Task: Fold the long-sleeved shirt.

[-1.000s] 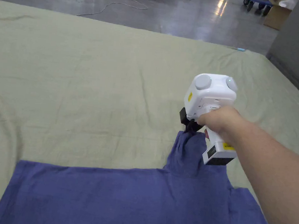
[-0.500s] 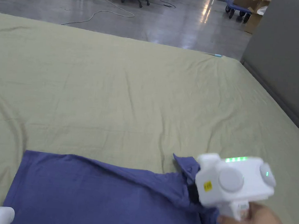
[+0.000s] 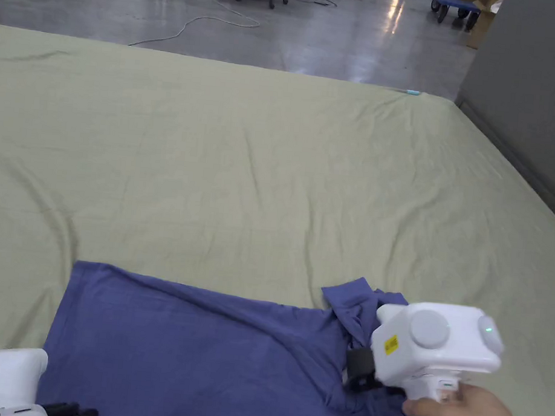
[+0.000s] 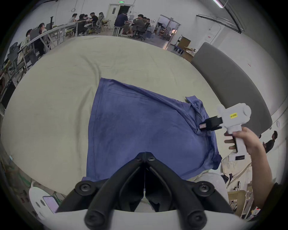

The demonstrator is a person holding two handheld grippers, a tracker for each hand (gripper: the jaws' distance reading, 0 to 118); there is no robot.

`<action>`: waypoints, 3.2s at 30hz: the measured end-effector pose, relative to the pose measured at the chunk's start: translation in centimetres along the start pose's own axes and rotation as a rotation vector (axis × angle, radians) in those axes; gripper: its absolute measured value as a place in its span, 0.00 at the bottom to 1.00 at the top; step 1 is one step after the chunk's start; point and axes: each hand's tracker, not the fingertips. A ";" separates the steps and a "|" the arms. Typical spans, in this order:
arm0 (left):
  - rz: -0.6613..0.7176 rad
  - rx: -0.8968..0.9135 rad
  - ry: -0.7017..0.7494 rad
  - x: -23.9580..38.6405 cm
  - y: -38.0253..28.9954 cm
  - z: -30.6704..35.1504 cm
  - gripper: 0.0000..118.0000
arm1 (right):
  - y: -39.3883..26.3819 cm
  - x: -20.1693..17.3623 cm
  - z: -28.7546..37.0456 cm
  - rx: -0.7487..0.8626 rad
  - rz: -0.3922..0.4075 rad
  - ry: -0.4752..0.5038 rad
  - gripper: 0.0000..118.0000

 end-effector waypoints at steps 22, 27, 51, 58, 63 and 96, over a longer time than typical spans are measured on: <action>-0.055 0.125 0.277 -6.4 16.1 -11.7 0.97 | -6.9 -1.0 2.9 0.161 -0.046 0.161 0.00; -0.018 0.034 0.385 -10.0 21.1 -22.4 0.90 | -3.6 -0.7 1.5 0.104 0.031 0.127 0.00; -0.278 -0.026 0.343 -6.4 19.0 -16.7 0.03 | 14.4 4.5 -5.5 -0.084 -0.068 -0.062 0.12; -0.202 0.038 0.237 -6.9 16.7 -10.2 0.03 | 6.6 4.5 3.6 0.129 -0.007 0.035 0.12; -0.191 0.034 0.209 -8.1 11.7 -4.8 0.03 | -3.3 3.5 7.1 0.166 0.096 -0.005 0.12; -0.062 -0.068 0.111 -4.3 -4.2 -1.2 0.00 | -12.6 3.1 8.8 0.228 -0.094 0.110 0.00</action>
